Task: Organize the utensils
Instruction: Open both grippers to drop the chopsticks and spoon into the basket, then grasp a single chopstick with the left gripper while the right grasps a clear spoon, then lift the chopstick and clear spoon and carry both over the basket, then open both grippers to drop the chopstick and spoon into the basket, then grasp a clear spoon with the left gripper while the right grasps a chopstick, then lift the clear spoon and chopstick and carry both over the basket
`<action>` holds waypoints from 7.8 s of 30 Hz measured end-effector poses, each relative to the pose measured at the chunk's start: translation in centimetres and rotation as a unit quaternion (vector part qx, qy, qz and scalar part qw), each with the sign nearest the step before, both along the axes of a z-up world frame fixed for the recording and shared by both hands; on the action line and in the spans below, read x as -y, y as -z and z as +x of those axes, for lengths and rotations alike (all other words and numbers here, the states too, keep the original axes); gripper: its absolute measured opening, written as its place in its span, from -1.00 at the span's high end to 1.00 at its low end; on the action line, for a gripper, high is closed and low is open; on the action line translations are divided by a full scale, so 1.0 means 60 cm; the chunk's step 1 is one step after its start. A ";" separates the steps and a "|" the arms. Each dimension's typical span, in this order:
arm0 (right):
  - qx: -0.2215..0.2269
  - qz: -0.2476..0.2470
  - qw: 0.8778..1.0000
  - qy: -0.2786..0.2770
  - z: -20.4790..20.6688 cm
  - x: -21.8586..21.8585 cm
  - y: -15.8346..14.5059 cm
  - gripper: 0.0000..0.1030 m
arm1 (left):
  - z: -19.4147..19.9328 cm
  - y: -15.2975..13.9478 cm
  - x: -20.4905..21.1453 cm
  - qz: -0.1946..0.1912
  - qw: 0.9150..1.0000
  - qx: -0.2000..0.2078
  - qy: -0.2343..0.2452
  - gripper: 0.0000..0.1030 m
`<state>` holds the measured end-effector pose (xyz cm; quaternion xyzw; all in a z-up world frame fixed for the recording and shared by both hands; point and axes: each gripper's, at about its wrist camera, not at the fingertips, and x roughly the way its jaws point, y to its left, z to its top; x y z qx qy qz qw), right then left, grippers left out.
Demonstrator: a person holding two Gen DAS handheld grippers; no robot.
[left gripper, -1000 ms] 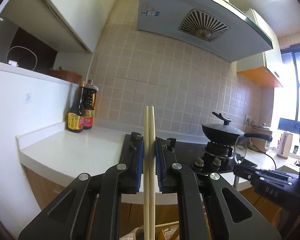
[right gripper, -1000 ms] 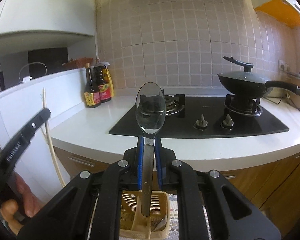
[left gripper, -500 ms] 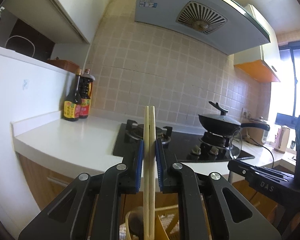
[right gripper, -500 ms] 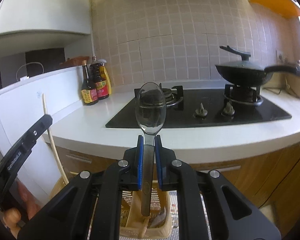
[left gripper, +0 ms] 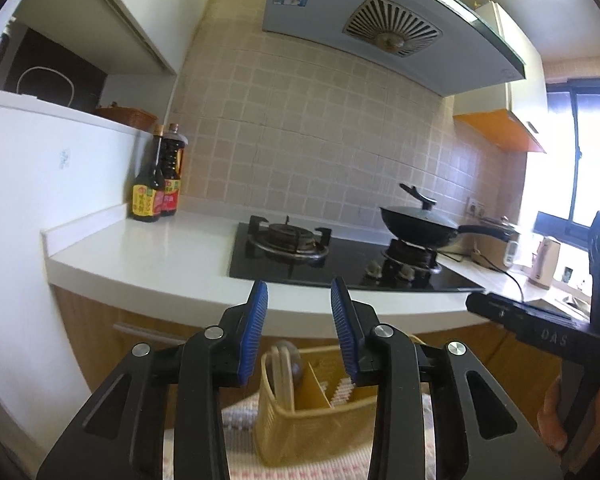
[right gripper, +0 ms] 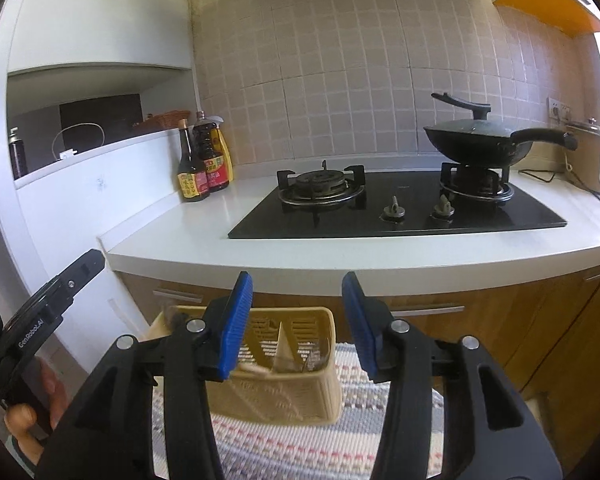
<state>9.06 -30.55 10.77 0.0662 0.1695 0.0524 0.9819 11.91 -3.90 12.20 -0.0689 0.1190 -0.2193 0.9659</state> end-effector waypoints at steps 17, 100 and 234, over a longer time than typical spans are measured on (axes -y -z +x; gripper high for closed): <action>-0.362 -0.041 0.923 -0.122 -0.109 -0.074 0.162 0.20 | -0.112 0.191 -0.028 0.136 0.918 -0.346 0.138 0.23; 0.026 -0.008 1.000 0.006 0.042 -0.021 -0.091 0.80 | 0.067 -0.060 0.033 -0.058 0.998 0.014 0.018 0.95; -0.313 0.019 0.935 -0.164 -0.192 0.016 0.165 0.91 | -0.189 0.169 0.073 0.188 0.917 -0.305 0.177 0.80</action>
